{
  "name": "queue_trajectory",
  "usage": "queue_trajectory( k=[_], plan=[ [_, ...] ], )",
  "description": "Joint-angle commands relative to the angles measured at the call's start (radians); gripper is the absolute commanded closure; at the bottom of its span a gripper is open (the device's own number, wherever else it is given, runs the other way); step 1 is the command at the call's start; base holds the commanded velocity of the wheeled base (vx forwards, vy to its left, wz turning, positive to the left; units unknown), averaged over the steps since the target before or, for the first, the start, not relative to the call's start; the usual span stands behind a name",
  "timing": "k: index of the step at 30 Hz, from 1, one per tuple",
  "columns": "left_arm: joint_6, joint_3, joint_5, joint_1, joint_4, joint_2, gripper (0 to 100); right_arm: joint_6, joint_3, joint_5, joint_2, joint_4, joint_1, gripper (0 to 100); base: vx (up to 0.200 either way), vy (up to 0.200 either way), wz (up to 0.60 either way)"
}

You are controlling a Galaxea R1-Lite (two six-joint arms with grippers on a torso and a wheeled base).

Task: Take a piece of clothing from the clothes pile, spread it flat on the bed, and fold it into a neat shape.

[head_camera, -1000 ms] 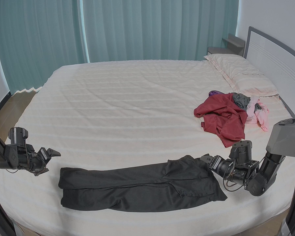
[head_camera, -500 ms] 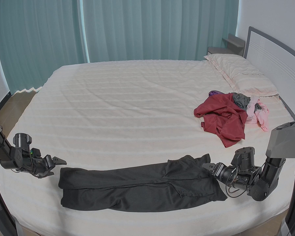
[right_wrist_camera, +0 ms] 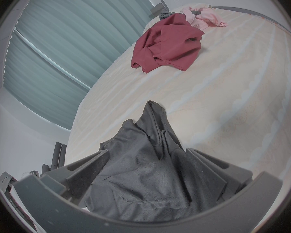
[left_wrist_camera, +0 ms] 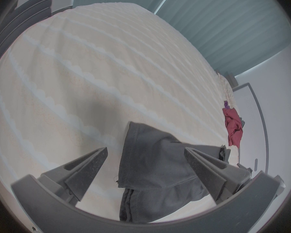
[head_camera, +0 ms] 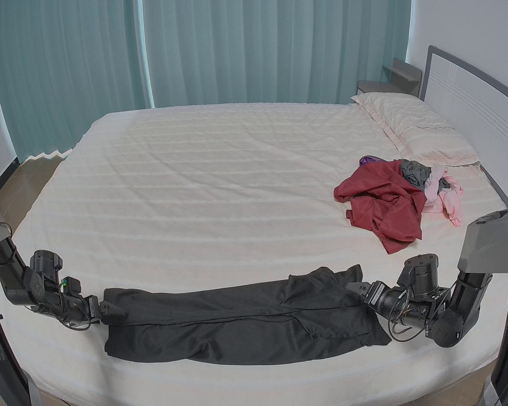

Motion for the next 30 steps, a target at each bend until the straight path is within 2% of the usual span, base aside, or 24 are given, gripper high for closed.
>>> queue_trajectory(
  k=[1,10,11,19,30],
  plan=[
    [0.003,0.024,0.000,-0.001,-0.003,-0.002,0,0.002,0.000,0.000,-0.001,0.000,0.005,0,0.000,0.000,0.00],
    [-0.010,0.021,0.008,-0.018,-0.004,0.003,0,0.005,0.002,0.000,-0.004,0.000,0.007,0,0.000,0.000,0.00],
    [-0.011,0.020,0.011,-0.021,-0.004,0.004,100,0.005,0.002,0.000,-0.004,0.000,0.007,0,0.000,0.000,0.00],
    [-0.036,0.026,0.017,-0.017,-0.001,-0.005,100,0.005,0.003,0.000,-0.004,0.000,0.007,0,0.000,0.000,0.00],
    [-0.057,0.017,0.017,-0.009,0.002,-0.106,100,0.005,0.008,0.002,-0.003,0.000,0.010,0,0.000,0.000,0.00]
  ],
)
